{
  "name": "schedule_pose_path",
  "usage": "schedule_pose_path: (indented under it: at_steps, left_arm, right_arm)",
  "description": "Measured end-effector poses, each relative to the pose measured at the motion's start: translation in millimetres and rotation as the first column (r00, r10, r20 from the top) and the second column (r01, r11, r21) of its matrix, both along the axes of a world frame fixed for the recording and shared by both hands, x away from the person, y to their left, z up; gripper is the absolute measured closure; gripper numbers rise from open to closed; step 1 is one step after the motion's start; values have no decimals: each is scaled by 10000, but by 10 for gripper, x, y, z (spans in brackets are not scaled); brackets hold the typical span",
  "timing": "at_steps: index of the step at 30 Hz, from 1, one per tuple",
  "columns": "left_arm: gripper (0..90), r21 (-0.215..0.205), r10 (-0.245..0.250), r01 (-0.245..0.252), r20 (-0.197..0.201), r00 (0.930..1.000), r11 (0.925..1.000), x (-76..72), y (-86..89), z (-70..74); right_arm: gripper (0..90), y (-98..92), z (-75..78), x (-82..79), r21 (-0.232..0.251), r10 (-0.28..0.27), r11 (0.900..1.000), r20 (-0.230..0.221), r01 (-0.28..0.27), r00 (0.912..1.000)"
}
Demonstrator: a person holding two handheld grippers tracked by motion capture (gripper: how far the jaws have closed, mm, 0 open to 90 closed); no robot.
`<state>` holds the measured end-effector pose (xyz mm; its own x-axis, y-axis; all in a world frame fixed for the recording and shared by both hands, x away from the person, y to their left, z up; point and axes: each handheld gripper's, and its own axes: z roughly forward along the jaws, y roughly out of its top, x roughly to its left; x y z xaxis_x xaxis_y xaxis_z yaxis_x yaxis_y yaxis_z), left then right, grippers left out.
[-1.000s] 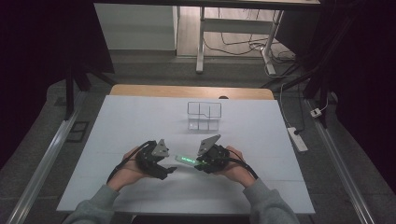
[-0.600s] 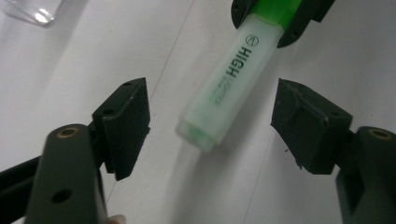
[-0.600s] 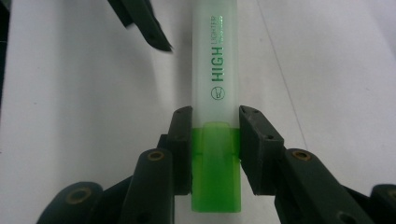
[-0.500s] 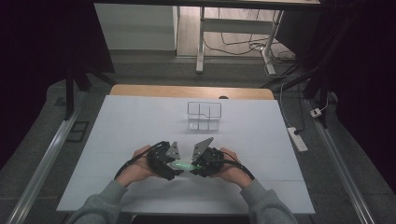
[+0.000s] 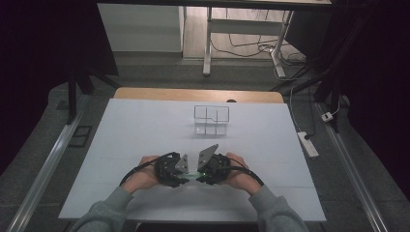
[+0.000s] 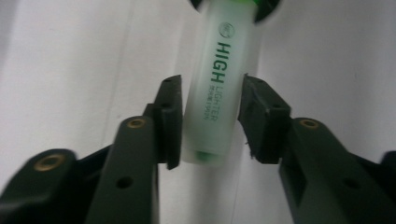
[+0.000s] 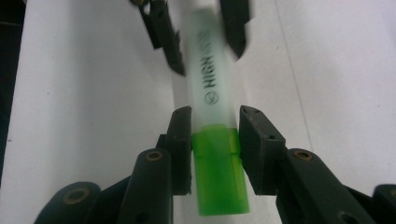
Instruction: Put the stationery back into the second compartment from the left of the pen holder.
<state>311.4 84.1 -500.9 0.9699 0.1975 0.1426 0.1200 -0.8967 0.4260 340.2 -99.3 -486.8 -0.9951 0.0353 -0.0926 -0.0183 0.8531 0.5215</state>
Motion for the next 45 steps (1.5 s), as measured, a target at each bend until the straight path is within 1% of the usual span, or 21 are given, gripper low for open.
schedule_pose_path:
  at_steps: [1,2,4,5,6,7,8,10,11,12,14,17,18,21,26,29,35,36,40,43,45]
  left_arm:
    - [651,-68,-45,45,-18,10000,10000,-7,-14,-8]
    - [652,-106,4,-4,-26,10000,9999,-10,-23,-8]
    - [653,-135,98,-98,1,10000,9999,-5,-14,-10]
    - [652,-167,127,-127,-26,9999,9998,0,1,-10]
    - [653,-390,261,-263,-65,9996,9989,-2,12,-23]
    - [653,-293,172,-170,47,9998,9994,12,33,-13]
    - [653,-518,343,-339,57,9994,9981,9,43,-18]
    - [653,-692,447,-431,219,9988,9967,19,76,4]
    - [653,-779,514,-492,268,9983,9957,19,89,14]
    - [653,-880,602,-569,354,9976,9945,20,107,29]
    - [653,-1112,810,-747,534,9953,9910,23,151,62]
    - [654,-1574,1202,-1085,666,9905,9816,33,227,103]
    - [654,-1722,1373,-1235,702,9880,9773,40,259,115]
    - [654,-2053,1743,-1562,732,9820,9662,60,332,134]
    - [654,-2555,2283,-2018,784,9704,9455,73,426,156]
    - [654,-2847,2501,-2198,741,9654,9331,75,466,162]
    - [653,-3248,2718,-2331,784,9592,9166,69,494,173]
    - [653,-3365,2761,-2354,779,9580,9118,65,492,172]
    - [653,-3660,2895,-2405,845,9534,8990,50,478,174]
    - [653,-3816,2944,-2417,853,9519,8921,40,463,174]
    - [653,-3929,2971,-2433,815,9514,8868,36,451,172]
  right_arm:
    - [663,-9,14,3,52,-99,9999,27,99,9999]
    - [764,-17,25,12,167,-176,9997,-16,176,9998]
    - [768,-40,43,26,528,-267,9982,-247,280,9993]
    - [766,-45,52,27,462,-290,9985,-144,296,9995]
    - [751,-47,51,24,496,-341,9982,-85,345,9994]
    - [727,-55,62,20,567,-425,9975,-36,427,9991]
    - [704,-70,87,26,656,-476,9967,70,470,9988]
    - [660,-108,139,39,1143,-782,9905,142,760,9968]
    - [603,-144,180,49,1701,-1223,9785,213,1169,9923]
    - [603,-144,180,49,1701,-1223,9785,213,1169,9923]
    - [555,-195,212,73,2273,-1705,9602,158,1625,9852]
    - [483,-279,229,111,2934,-2432,9275,25,2318,9700]
    - [460,-296,231,118,3041,-2602,9203,66,2460,9655]
    - [419,-354,229,134,3340,-3042,8962,-167,2921,9525]
    - [365,-427,196,166,3700,-3709,8515,-757,3715,9256]
    - [338,-450,165,182,3783,-3928,8356,-953,3982,9147]
    - [307,-461,131,203,3900,-4126,8150,-1286,4285,9018]
    - [304,-460,126,205,3929,-4148,8119,-1321,4317,9003]
    - [290,-448,104,206,3919,-4166,8093,-1423,4376,8979]
    - [287,-428,91,201,3964,-4159,8059,-1499,4399,8970]
    - [286,-417,85,198,4008,-4099,8055,-1555,4366,8988]
